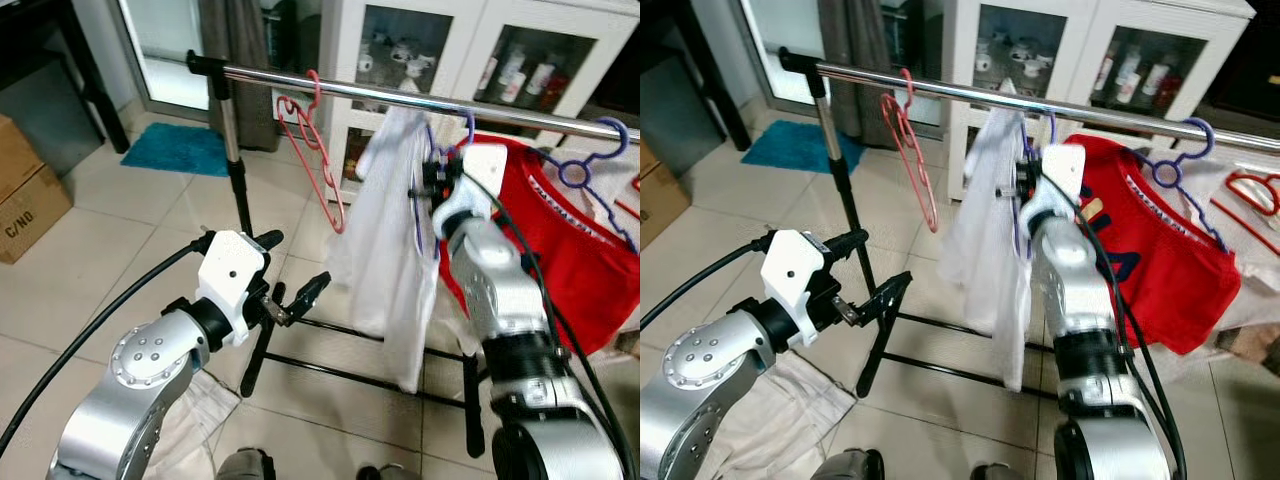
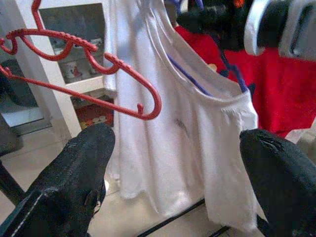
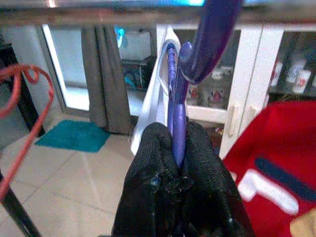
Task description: Hang hanger
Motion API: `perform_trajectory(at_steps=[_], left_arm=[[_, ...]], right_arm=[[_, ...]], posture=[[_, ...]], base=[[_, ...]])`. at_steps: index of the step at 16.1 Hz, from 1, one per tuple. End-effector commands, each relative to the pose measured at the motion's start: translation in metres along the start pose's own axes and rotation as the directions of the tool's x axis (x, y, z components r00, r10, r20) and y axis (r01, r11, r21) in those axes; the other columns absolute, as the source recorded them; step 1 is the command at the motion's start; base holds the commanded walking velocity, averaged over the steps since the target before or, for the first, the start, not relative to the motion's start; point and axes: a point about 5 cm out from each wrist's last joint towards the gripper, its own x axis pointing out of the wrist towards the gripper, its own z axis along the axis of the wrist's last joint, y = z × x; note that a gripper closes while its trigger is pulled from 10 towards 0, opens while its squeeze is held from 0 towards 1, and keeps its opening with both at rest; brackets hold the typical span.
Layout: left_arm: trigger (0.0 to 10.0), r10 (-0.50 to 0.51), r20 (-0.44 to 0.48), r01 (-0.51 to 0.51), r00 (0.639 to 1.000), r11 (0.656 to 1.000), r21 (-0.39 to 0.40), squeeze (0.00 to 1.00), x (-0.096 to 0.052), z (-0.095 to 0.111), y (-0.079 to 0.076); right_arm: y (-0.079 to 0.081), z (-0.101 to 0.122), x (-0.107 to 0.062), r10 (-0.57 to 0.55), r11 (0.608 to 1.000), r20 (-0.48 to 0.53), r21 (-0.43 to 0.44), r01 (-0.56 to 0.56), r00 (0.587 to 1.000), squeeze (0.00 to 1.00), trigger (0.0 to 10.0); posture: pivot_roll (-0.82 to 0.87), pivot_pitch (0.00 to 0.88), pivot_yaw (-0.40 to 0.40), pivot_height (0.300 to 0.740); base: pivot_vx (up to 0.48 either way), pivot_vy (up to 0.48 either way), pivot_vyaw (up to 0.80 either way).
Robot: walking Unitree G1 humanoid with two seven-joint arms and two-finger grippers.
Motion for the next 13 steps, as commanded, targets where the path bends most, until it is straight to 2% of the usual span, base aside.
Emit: perform_trajectory(at_steps=[1,5,7,13], left_arm=[[10.0,-0.011,-0.003,0.011,1.000,1.000,0.009,0.00,0.000,0.001,0.000],[10.0,-0.040,-0.006,0.040,0.999,0.999,0.025,0.00,0.001,0.005,0.002],[10.0,-0.021,-0.002,0.021,1.000,0.999,0.043,0.00,0.000,0.009,0.010],[10.0,-0.009,-0.005,0.009,1.000,0.999,0.052,0.00,-0.003,0.008,0.010]], right_arm=[[-0.002,0.007,0.006,-0.012,1.000,0.005,-0.006,0.012,1.000,0.00,10.0],[0.012,0.013,0.034,0.014,0.999,-0.144,-0.043,-0.021,0.989,0.00,10.0],[0.025,0.012,0.046,0.036,0.995,-0.258,-0.076,-0.058,0.965,0.00,10.0],[0.028,0.019,0.053,0.024,1.000,-0.273,-0.005,-0.027,0.962,0.00,10.0]], posture=[[0.16,0.162,-0.019,0.740],[0.17,0.164,-0.029,0.740],[0.18,0.164,-0.043,0.740],[0.20,0.154,-0.060,0.740]], base=[[0.000,0.000,0.00],[0.000,0.000,0.00],[0.000,0.000,0.00],[0.000,0.000,0.00]])
